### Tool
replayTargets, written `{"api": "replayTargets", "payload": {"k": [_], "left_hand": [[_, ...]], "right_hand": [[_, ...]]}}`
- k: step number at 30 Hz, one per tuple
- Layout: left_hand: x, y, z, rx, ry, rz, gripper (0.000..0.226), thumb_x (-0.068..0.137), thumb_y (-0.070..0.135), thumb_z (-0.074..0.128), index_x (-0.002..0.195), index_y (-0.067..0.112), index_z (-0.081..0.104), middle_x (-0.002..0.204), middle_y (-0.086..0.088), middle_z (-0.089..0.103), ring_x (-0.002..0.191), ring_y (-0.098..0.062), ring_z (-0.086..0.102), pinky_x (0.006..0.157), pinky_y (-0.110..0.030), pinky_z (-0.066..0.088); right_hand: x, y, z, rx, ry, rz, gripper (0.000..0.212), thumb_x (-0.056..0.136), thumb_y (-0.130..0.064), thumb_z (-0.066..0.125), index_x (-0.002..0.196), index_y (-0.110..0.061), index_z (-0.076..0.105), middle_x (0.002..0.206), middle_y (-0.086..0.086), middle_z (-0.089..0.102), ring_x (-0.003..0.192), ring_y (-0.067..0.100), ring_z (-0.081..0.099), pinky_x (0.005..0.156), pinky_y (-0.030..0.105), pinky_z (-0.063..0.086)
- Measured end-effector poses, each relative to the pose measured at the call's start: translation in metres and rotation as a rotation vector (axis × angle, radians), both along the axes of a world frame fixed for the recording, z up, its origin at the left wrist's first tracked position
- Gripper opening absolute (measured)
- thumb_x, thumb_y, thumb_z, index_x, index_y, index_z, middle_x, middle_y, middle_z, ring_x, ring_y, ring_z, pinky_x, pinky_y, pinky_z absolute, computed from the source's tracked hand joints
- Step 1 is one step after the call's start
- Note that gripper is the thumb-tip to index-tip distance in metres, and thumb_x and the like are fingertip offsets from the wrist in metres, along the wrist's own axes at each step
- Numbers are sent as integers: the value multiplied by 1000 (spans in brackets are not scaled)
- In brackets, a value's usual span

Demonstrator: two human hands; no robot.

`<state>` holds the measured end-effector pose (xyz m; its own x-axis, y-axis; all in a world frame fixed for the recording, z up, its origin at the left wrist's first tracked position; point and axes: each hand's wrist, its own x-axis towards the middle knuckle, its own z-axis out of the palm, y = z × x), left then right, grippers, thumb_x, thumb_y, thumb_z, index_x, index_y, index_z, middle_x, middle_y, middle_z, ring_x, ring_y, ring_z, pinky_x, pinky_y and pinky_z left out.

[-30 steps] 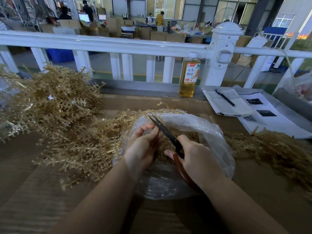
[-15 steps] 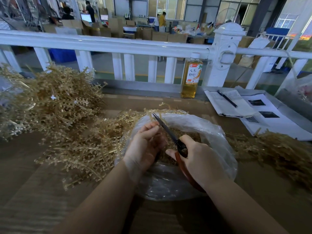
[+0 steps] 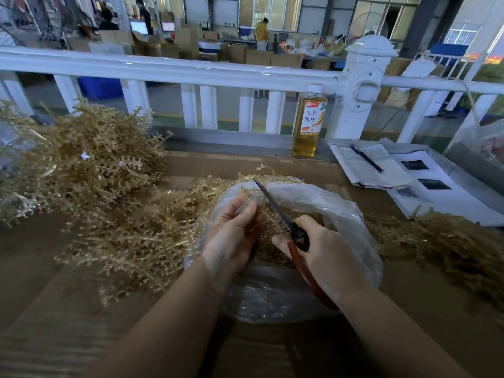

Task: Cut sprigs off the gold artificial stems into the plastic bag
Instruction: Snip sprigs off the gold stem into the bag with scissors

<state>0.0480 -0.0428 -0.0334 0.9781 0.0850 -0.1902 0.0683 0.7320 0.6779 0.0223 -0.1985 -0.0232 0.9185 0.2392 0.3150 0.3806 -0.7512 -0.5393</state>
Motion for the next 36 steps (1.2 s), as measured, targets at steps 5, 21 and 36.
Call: {"api": "replayTargets", "payload": {"k": [5,21,36], "left_hand": [[0,0,1,39,-4,-22,18,93,4,49,92,15,64,60,4,57,54,-7,53,64,-25,46],[-3,-3,5,-7,21,30,11,90,5,56,81,11,61,58,2,66,51,-8,63,48,-20,52],[-4,0,2,-24,-56,-61,13,91,8,51,82,9,61,64,0,65,58,-10,63,56,-21,55]], "right_hand": [[-1,0,1,-18,0,5,31,87,-58,55,94,-28,52,70,-13,58,66,2,57,59,12,42],[-3,0,4,42,-54,-14,30,86,-57,53,92,-27,52,72,-11,58,69,4,57,63,20,47],[8,0,13,-86,166,25,32,90,-60,50,98,-28,52,80,-12,60,78,10,60,64,23,43]]}}
